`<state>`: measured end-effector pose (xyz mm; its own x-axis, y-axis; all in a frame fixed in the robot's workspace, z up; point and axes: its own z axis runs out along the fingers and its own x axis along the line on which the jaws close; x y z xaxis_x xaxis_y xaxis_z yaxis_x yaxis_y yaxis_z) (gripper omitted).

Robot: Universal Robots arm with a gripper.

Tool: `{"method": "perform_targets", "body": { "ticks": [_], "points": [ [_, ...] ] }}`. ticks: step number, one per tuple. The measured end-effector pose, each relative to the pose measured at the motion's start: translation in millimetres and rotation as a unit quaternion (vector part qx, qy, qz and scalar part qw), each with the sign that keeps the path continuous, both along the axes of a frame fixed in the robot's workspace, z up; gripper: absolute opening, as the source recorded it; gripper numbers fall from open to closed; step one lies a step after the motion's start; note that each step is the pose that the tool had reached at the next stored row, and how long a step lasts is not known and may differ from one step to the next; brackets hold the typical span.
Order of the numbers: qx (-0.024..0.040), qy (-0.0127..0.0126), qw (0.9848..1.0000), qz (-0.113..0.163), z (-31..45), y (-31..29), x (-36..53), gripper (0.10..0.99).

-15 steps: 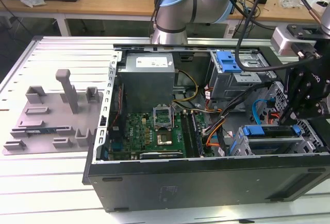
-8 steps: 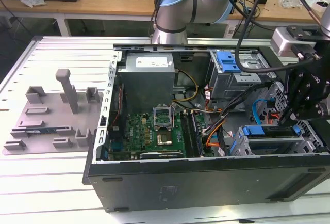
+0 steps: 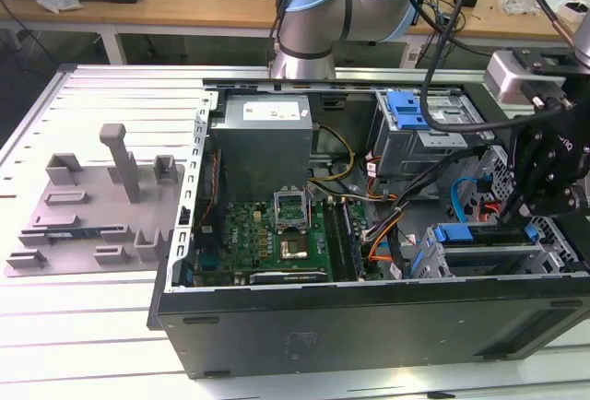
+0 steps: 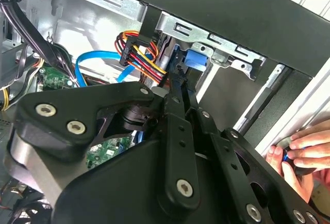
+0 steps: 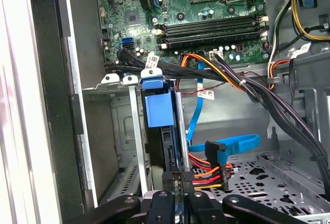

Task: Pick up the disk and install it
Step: 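Insert the first disk wire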

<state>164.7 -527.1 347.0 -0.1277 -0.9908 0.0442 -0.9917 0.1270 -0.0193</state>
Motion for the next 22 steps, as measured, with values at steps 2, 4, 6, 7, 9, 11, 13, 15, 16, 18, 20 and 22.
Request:
{"method": "perform_targets", "body": {
  "ticks": [2, 4, 6, 7, 9, 11, 13, 15, 16, 18, 20, 22],
  "points": [
    [-0.0002, 0.0, 1.0, 0.0, -0.3, -0.3, -0.1, 0.165],
    [-0.0002, 0.0, 1.0, 0.0, -0.8, -0.4, -0.3, 0.165],
    [-0.0002, 0.0, 1.0, 0.0, -1.5, -0.3, -0.4, 0.165],
    [-0.0002, 0.0, 1.0, 0.0, -2.0, -0.4, -0.4, 0.165],
    [-0.0003, 0.0, 1.0, 0.0, -2.7, -0.5, -0.5, 0.165],
    [-0.0002, 0.0, 1.0, 0.0, -3.3, -0.5, -0.5, 0.165],
    [-0.0003, 0.0, 1.0, 0.0, -3.9, -0.5, -0.5, 0.165],
    [-0.0003, 0.0, 1.0, 0.0, -4.5, -0.5, -0.5, 0.165],
    [-0.0003, 0.0, 1.0, 0.0, -4.8, -0.5, -0.5, 0.165],
    [-0.0003, 0.0, 1.0, 0.0, -5.1, -0.5, -0.5, 0.165],
    [-0.0003, 0.0, 1.0, 0.001, -5.4, -0.5, -0.5, 0.165],
    [-0.0003, 0.0, 1.0, 0.002, -5.8, -0.5, -0.5, 0.165]
  ]
}}
